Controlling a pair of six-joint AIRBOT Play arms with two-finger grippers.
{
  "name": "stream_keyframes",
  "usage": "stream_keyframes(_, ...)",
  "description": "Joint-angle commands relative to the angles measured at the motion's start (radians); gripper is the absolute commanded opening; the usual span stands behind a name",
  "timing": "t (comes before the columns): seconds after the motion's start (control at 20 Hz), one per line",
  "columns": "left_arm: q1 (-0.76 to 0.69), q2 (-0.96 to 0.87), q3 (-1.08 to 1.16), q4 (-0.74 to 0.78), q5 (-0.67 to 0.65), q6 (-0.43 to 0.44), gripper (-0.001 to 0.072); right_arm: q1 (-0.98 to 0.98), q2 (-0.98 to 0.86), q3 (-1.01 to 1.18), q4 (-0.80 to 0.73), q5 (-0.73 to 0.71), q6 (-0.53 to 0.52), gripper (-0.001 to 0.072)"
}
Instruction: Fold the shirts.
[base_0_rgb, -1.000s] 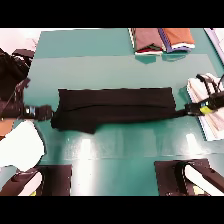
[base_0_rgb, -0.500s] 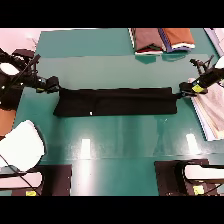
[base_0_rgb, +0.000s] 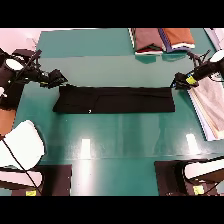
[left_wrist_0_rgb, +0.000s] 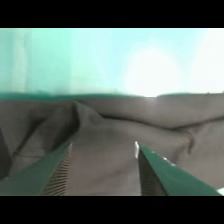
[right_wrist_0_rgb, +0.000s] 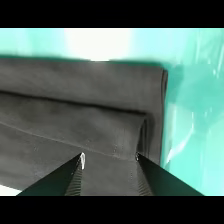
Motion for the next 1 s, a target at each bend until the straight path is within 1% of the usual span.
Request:
stream_keyframes(0.0, 0.0, -0.003, 0.046, -0.008, -0.121, -0.01, 0.0463, -0.06, 0.029, -0.053, 0.037, 0.025, -0.071, 0.039)
stream_keyframes(0.05, 0.0, -0.003, 0.047, -0.009, -0.139, -0.008, 0.0208, -0.09, 0.042, -0.097, 0.038, 0.024, -0.077, 0.0393)
stream_keyframes(0.1, 0.0, -0.003, 0.047, -0.01, -0.151, 0.002, 0.0028, -0.121, 0.05, -0.143, 0.04, 0.018, -0.089, 0.047)
stream_keyframes(0.15, 0.0, -0.003, 0.046, -0.014, -0.151, 0.001, 0.0022, -0.153, 0.05, -0.185, 0.048, 0.01, -0.089, 0.0508)
stream_keyframes(0.35, -0.055, -0.003, 0.046, -0.032, -0.135, -0.002, 0.0022, -0.233, -0.003, -0.315, 0.232, -0.022, -0.161, 0.0508)
stream_keyframes(0.5, -0.153, -0.005, 0.046, -0.031, -0.069, -0.003, 0.0022, -0.192, -0.059, -0.342, 0.323, -0.055, -0.196, 0.0491)
stream_keyframes(0.6, -0.222, -0.005, 0.045, -0.031, -0.008, -0.003, 0.0022, -0.145, -0.068, -0.342, 0.352, -0.105, -0.222, 0.0391)
stream_keyframes(0.7, -0.282, -0.005, 0.045, -0.031, 0.053, -0.03, 0.0021, -0.097, -0.067, -0.317, 0.349, -0.139, -0.24, 0.0073)
stream_keyframes(0.75, -0.314, -0.009, 0.045, -0.03, 0.093, -0.05, 0.0021, -0.082, -0.06, -0.295, 0.348, -0.133, -0.252, 0.002)
stream_keyframes(0.85, -0.376, -0.029, 0.045, -0.031, 0.156, -0.085, 0.002, -0.054, -0.028, -0.224, 0.349, -0.113, -0.251, 0.0019)
stream_keyframes(0.95, -0.441, -0.079, 0.072, -0.03, 0.185, -0.087, 0.002, -0.024, 0.012, -0.12, 0.349, -0.07, -0.232, 0.0018)
